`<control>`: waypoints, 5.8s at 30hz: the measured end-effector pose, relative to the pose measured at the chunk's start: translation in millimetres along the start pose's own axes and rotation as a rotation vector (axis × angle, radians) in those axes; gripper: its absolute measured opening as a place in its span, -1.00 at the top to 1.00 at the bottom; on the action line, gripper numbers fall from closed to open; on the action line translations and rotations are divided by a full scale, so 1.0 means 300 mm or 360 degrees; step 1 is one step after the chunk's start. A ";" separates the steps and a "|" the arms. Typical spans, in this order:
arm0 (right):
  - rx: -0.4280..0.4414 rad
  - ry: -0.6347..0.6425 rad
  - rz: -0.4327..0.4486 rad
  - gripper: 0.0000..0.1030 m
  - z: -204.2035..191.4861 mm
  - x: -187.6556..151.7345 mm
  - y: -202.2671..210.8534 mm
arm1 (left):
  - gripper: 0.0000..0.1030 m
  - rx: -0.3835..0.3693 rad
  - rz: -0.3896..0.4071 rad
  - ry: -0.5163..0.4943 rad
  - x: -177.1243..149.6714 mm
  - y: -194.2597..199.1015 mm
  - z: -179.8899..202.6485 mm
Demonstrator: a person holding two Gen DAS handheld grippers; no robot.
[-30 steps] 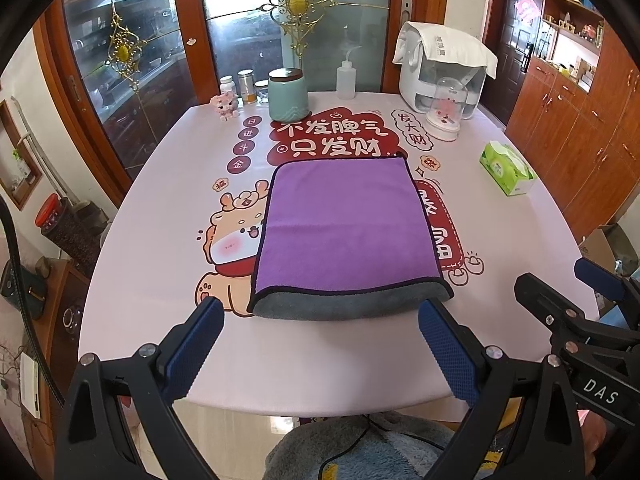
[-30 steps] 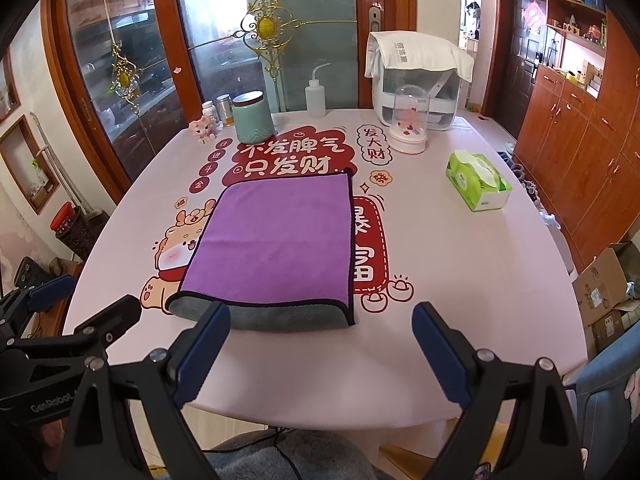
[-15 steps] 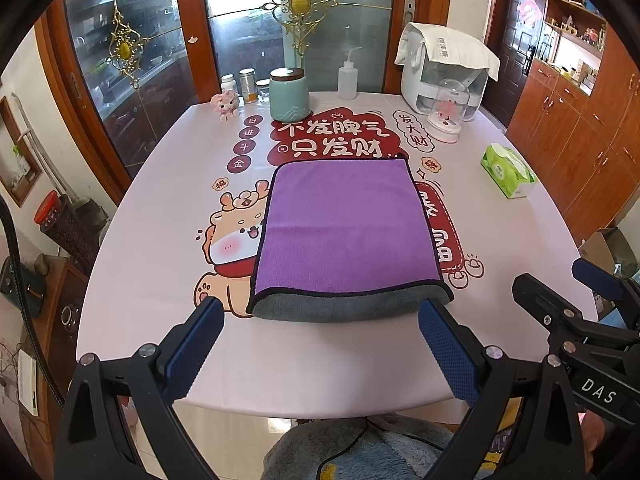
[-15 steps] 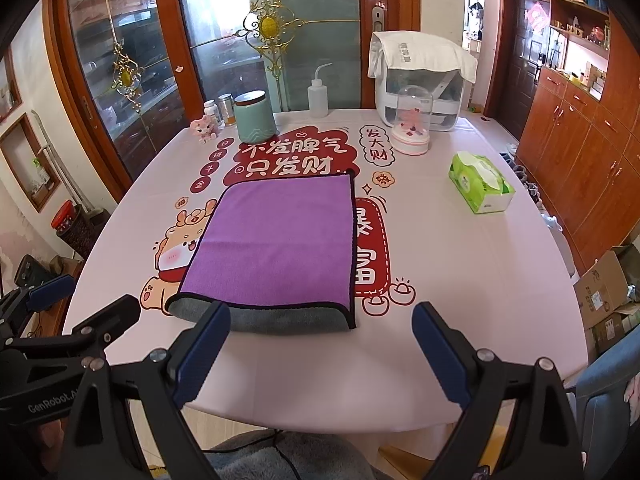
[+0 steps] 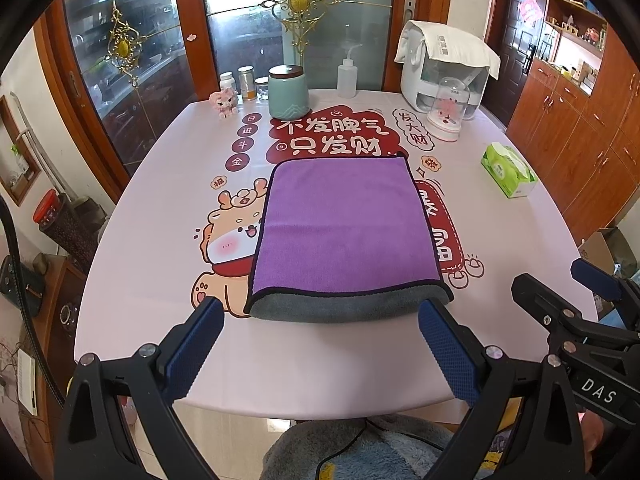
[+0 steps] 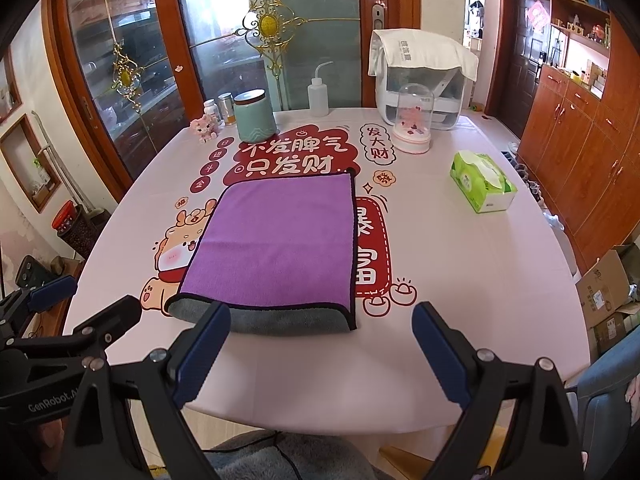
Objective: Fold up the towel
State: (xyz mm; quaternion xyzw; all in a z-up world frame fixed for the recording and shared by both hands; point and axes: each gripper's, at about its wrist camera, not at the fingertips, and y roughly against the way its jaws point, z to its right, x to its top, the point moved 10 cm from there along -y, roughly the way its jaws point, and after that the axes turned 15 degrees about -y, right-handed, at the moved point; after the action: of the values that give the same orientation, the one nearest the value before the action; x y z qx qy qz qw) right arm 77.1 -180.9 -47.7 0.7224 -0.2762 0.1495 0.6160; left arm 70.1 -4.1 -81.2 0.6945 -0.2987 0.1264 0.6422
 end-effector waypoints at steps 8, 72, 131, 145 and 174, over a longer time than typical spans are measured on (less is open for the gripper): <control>-0.0001 -0.0001 -0.0007 -0.81 -0.004 -0.006 -0.004 | -0.89 0.0000 0.0000 0.0001 -0.001 0.000 -0.001; 0.0145 0.0372 -0.0460 -0.29 0.020 -0.153 -0.488 | -0.89 -0.0329 -0.0268 -0.0210 -0.166 -0.535 -0.245; 0.0274 0.0441 -0.0728 0.76 0.086 -0.189 -0.668 | 0.36 -0.0838 -0.0543 -0.0305 -0.228 -0.734 -0.148; 0.0283 0.0452 -0.0703 0.78 0.089 -0.193 -0.649 | 0.82 -0.0761 -0.0566 -0.0278 -0.247 -0.723 -0.183; 0.0287 0.0468 -0.0335 0.90 0.014 0.022 -0.435 | 0.90 -0.0232 -0.0287 -0.0303 -0.050 -0.508 -0.177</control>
State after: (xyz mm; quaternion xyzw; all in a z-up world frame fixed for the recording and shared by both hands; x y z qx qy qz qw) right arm 158.0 -174.9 -150.2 0.7699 -0.0917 0.2122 0.5949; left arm 157.2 50.5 -206.5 0.6789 -0.3031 -0.0201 0.6685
